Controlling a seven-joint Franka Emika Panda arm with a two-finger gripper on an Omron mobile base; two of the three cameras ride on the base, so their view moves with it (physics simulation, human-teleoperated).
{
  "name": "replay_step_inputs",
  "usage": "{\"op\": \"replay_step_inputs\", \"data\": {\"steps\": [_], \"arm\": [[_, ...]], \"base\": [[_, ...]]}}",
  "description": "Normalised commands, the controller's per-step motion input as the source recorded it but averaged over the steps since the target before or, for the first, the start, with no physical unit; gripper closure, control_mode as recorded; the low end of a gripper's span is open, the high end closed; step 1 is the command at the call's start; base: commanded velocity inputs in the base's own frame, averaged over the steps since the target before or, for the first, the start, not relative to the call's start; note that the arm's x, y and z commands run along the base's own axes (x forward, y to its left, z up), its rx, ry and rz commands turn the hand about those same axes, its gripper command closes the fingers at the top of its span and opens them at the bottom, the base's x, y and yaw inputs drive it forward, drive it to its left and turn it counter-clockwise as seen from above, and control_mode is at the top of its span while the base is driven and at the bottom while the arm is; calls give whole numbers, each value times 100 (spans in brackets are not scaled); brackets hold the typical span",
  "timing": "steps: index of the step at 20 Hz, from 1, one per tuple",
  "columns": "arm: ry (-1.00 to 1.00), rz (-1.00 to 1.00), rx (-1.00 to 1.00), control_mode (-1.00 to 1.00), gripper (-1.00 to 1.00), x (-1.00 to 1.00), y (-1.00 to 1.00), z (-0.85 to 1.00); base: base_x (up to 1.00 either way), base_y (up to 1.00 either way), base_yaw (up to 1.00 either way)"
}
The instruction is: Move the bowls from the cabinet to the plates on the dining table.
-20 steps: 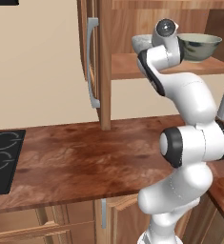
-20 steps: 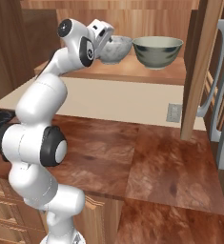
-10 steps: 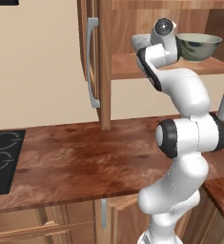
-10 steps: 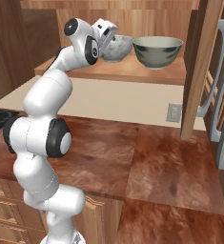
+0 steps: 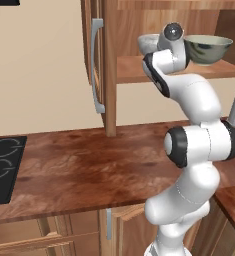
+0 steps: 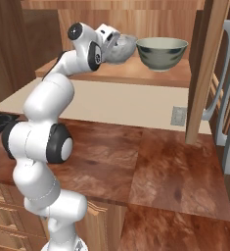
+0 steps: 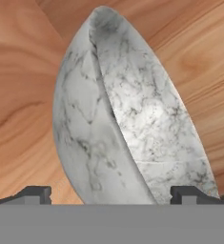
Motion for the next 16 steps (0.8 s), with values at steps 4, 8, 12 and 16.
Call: {"op": "replay_step_inputs", "data": {"steps": [4, 8, 12, 16], "arm": [[0, 8, -2, -100, -100, 0, 0, -39], [0, 7, -2, -100, -100, 0, 0, -25], [0, 5, -1, -100, 100, 0, 0, -4], [0, 4, 0, -100, 100, 0, 0, -1]], "base": [[0, 0, 0], [0, 0, 0], [0, 0, 0], [0, 0, 0]]}}
